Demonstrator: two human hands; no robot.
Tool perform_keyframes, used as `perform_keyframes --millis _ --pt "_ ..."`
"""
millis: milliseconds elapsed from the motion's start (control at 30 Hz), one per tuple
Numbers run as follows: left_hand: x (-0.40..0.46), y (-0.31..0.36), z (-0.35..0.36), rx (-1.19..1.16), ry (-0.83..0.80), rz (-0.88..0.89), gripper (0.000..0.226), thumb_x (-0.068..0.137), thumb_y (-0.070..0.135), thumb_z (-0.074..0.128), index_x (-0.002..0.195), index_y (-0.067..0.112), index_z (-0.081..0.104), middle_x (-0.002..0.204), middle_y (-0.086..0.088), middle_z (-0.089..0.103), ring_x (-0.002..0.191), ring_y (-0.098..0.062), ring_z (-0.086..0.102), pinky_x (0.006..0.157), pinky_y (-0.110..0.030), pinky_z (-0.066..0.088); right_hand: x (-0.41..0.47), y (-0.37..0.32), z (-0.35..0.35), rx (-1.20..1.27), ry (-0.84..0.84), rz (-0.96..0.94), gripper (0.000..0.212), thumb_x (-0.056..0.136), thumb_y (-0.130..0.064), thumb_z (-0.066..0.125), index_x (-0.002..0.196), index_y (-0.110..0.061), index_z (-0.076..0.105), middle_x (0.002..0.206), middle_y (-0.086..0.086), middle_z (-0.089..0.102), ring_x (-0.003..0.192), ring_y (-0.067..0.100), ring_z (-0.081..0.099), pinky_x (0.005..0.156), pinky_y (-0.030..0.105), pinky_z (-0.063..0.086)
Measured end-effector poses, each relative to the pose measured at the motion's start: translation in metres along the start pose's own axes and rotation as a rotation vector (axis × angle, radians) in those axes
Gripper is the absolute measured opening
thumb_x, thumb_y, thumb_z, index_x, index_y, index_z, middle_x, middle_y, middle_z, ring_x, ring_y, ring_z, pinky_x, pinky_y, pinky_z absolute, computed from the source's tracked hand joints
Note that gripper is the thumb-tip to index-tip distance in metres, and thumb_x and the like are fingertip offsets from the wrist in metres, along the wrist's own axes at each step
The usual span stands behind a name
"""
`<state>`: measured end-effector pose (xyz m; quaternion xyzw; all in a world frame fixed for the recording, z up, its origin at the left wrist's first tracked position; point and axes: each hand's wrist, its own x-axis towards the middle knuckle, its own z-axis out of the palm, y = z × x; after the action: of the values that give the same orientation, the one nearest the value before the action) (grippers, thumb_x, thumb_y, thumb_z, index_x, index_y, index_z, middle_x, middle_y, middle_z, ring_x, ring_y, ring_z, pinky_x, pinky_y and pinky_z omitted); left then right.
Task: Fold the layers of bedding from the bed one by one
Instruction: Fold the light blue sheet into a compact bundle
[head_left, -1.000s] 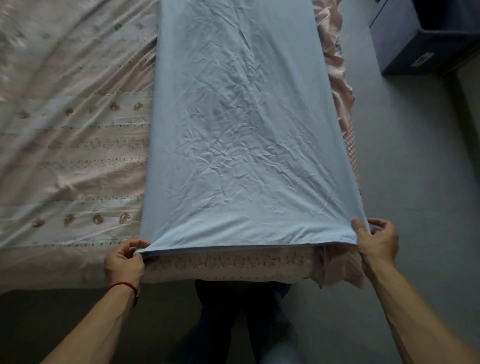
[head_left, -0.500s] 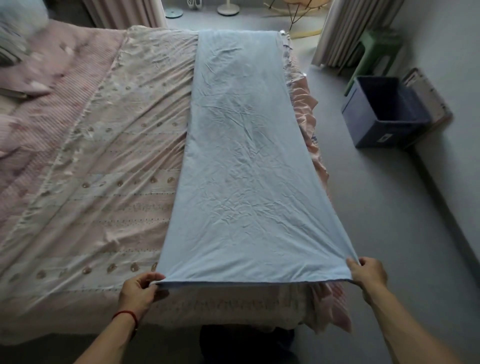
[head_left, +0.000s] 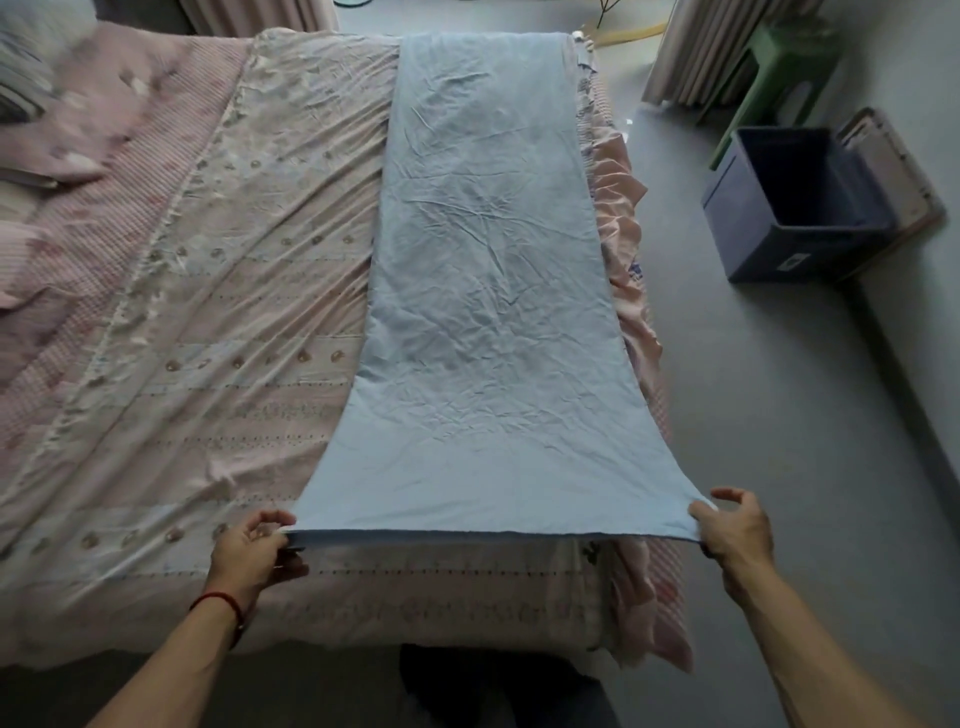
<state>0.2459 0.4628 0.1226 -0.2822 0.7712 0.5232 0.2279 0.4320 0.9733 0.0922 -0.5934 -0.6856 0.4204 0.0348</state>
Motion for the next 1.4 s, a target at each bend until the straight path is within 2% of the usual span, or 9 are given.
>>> perform_keyframes --millis 200,467,700,800,900,967,1067,1200,1400 --pt "0.015 0.026 0.029 -0.128 0.041 -0.117 0.028 0.098 -0.011 0.039 0.096 -0.002 0.066 0.090 -0.023 0.059 0.068 -0.031 0.055 0.048 -0.033 0.060 0.040 -0.031 0.017 0.363 -0.214 0.052 0.017 0.089 0.004 0.066 0.095 -0.011 0.068 0.069 0.005 0.070 0.055 0.018 0.060 0.044 0.023 0.050" --pt "0.135 0.089 0.078 -0.164 0.170 -0.095 0.011 0.091 0.000 0.055 0.082 0.002 0.061 0.060 -0.011 0.063 0.063 -0.025 0.056 0.048 -0.032 0.058 0.132 -0.105 0.083 0.620 -0.306 0.154 0.026 0.093 -0.003 0.068 0.070 -0.009 0.077 0.065 -0.007 0.073 0.056 0.006 0.066 0.046 0.018 0.053" --pt "0.266 0.109 0.135 -0.077 0.137 -0.034 0.021 0.067 0.034 0.065 0.082 0.019 0.064 0.090 -0.004 0.059 0.065 -0.016 0.054 0.047 -0.021 0.049 0.216 -0.123 0.173 0.619 -0.323 0.224 0.007 0.090 -0.005 0.064 0.084 -0.008 0.066 0.056 0.001 0.067 0.044 0.011 0.062 0.043 0.024 0.054" --pt "0.294 0.103 0.158 -0.131 0.049 -0.053 0.039 0.063 0.053 0.071 0.080 0.018 0.066 0.075 -0.001 0.065 0.060 -0.018 0.061 0.055 -0.026 0.051 0.236 -0.120 0.187 0.538 -0.396 0.295 0.019 0.089 -0.018 0.044 0.092 -0.011 0.061 0.078 0.004 0.072 0.069 0.020 0.069 0.061 0.030 0.054" --pt "0.320 0.076 0.158 -0.163 0.000 -0.043 0.071 0.054 0.070 0.082 0.094 0.011 0.075 0.084 -0.005 0.075 0.074 -0.023 0.072 0.072 -0.039 0.060 0.242 -0.103 0.198 0.311 -0.365 0.127 0.017 0.085 -0.021 0.057 0.091 -0.007 0.065 0.070 0.003 0.067 0.065 0.024 0.060 0.048 0.022 0.046" --pt "0.311 0.064 0.158 -0.027 0.016 0.081 0.058 0.065 0.063 0.082 0.092 0.012 0.076 0.087 0.000 0.077 0.084 -0.019 0.073 0.080 -0.035 0.059 0.244 -0.090 0.202 0.139 -0.292 -0.101 0.021 0.085 -0.023 0.076 0.093 -0.004 0.070 0.065 0.005 0.061 0.060 0.022 0.050 0.038 0.016 0.039" --pt "0.300 0.062 0.158 -0.042 0.064 0.207 0.016 0.095 0.027 0.068 0.083 0.017 0.069 0.065 0.015 0.072 0.061 0.002 0.064 0.060 -0.016 0.054 0.248 -0.083 0.195 0.034 -0.135 -0.297 0.027 0.089 -0.035 0.078 0.079 -0.011 0.071 0.070 0.000 0.062 0.065 0.012 0.048 0.042 0.018 0.036" --pt "0.315 0.074 0.152 -0.068 0.051 0.314 0.015 0.095 0.030 0.067 0.092 0.017 0.074 0.089 0.002 0.074 0.081 -0.013 0.066 0.077 -0.026 0.057 0.266 -0.083 0.185 -0.077 -0.031 -0.414 0.053 0.084 -0.058 0.069 0.090 -0.005 0.066 0.073 0.010 0.064 0.068 0.012 0.047 0.054 0.042 0.039" --pt "0.326 0.068 0.170 0.067 0.146 0.259 0.024 0.096 0.038 0.066 0.093 0.014 0.072 0.084 -0.001 0.072 0.083 -0.019 0.066 0.082 -0.032 0.055 0.264 -0.090 0.199 -0.148 -0.021 -0.342 0.044 0.093 -0.046 0.069 0.106 -0.005 0.072 0.098 0.017 0.074 0.087 0.027 0.067 0.077 0.040 0.050"
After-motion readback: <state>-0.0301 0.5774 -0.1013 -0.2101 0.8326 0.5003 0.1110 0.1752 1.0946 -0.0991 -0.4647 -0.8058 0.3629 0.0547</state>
